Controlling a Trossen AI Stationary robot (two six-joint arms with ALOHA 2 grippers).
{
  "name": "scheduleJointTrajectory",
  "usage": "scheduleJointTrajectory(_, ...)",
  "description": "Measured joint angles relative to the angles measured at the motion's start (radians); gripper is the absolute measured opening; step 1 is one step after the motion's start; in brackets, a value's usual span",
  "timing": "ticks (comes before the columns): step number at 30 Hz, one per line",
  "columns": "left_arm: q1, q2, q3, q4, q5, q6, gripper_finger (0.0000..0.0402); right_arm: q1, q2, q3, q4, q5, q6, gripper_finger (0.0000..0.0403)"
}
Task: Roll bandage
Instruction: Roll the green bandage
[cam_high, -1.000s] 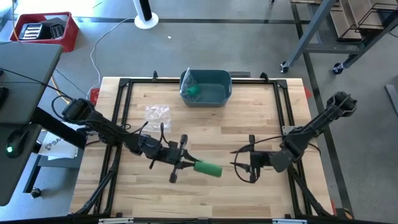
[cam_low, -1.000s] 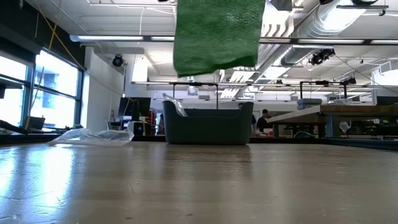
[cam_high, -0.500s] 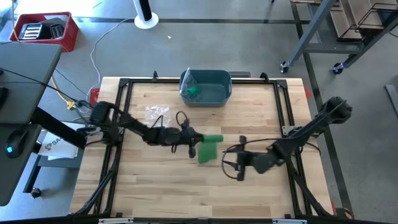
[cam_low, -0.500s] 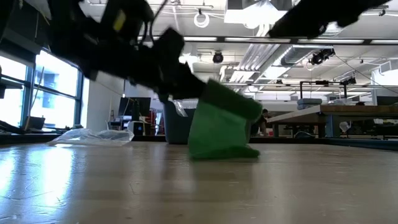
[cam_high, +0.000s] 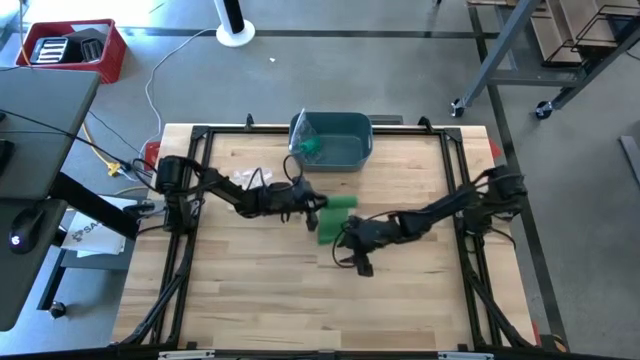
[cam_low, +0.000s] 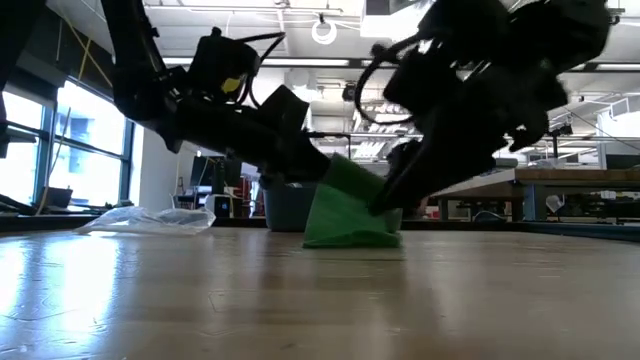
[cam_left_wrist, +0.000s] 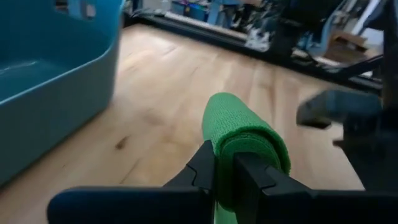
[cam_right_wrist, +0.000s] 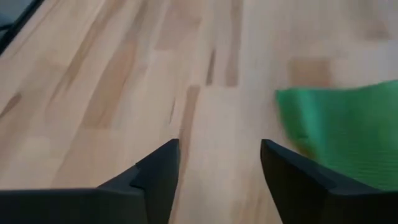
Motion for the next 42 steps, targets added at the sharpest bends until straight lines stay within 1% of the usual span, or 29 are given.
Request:
scheduleJointTrajectory(1,0.005,0.0,0.0,-0.011,0.0,0.0,0.0022,-0.018,0.02,0.011,-0.004,-0.056,-0.007,0.0218)
scheduleJointTrajectory(2,0.008,0.0,0.0,-0.023,-0.001,0.0,0.0024,-0.031,0.039,0.026,-0.004,-0.088,-0.02,0.0223)
scheduleJointTrajectory(3,0.011,0.0,0.0,-0.032,-0.003,0.0,0.0027,-0.04,0.056,0.045,-0.002,-0.093,-0.039,0.0227)
scheduleJointTrajectory(6,0.014,0.0,0.0,-0.067,-0.019,-0.007,0.0046,-0.045,0.094,0.111,-0.047,-0.015,-0.158,0.0228)
scheduleJointTrajectory(9,0.017,0.0,0.0,-0.092,-0.023,-0.011,0.0073,-0.035,0.108,0.188,-0.159,0.06,-0.269,0.0227)
scheduleJointTrajectory(13,0.02,0.0,0.0,-0.129,-0.023,-0.044,0.0114,-0.047,0.107,0.273,-0.356,0.094,-0.295,0.0227)
scheduleJointTrajectory(15,0.02,0.0,0.0,-0.137,-0.024,-0.055,0.0133,-0.063,0.107,0.291,-0.401,0.096,-0.295,0.0227)
scheduleJointTrajectory(17,0.02,0.0,0.0,-0.14,-0.024,-0.056,0.0147,-0.086,0.107,0.293,-0.392,0.093,-0.29,0.0228)
scheduleJointTrajectory(21,0.02,0.0,0.0,-0.142,-0.026,-0.059,0.0165,-0.137,0.107,0.267,-0.377,0.034,-0.327,0.0236)
scheduleJointTrajectory(26,0.02,0.0,0.0,-0.155,-0.043,-0.062,0.0168,-0.167,0.125,0.252,-0.367,-0.025,-0.405,0.0237)
scheduleJointTrajectory(29,0.02,0.0,0.0,-0.153,-0.043,-0.062,0.0168,-0.168,0.174,0.252,-0.321,-0.055,-0.445,0.0229)
scheduleJointTrajectory(31,0.02,0.0,0.0,-0.154,-0.044,-0.062,0.0168,-0.166,0.198,0.254,-0.296,-0.036,-0.441,0.0211)
scheduleJointTrajectory(33,0.02,0.0,0.0,-0.154,-0.051,-0.062,0.0168,-0.162,0.215,0.255,-0.294,-0.02,-0.414,0.0176)
scheduleJointTrajectory(35,0.019,0.0,-0.002,-0.152,-0.076,-0.062,0.0168,-0.162,0.217,0.255,-0.3,-0.021,-0.368,0.0121)
scheduleJointTrajectory(37,0.019,0.0,-0.009,-0.151,-0.1,-0.062,0.0167,-0.153,0.212,0.256,-0.3,-0.021,-0.329,0.0049)
scheduleJointTrajectory(38,0.019,0.0,-0.015,-0.144,-0.112,-0.062,0.0165,-0.145,0.208,0.255,-0.301,-0.012,-0.323,0.0026)
scheduleJointTrajectory(39,0.019,0.0,-0.024,-0.128,-0.126,-0.062,0.0162,-0.133,0.204,0.254,-0.302,0.002,-0.32,0.0015)
scheduleJointTrajectory(42,0.011,0.0,-0.059,-0.049,-0.17,-0.062,0.0146,-0.088,0.173,0.251,-0.327,0.054,-0.298,0.0013)
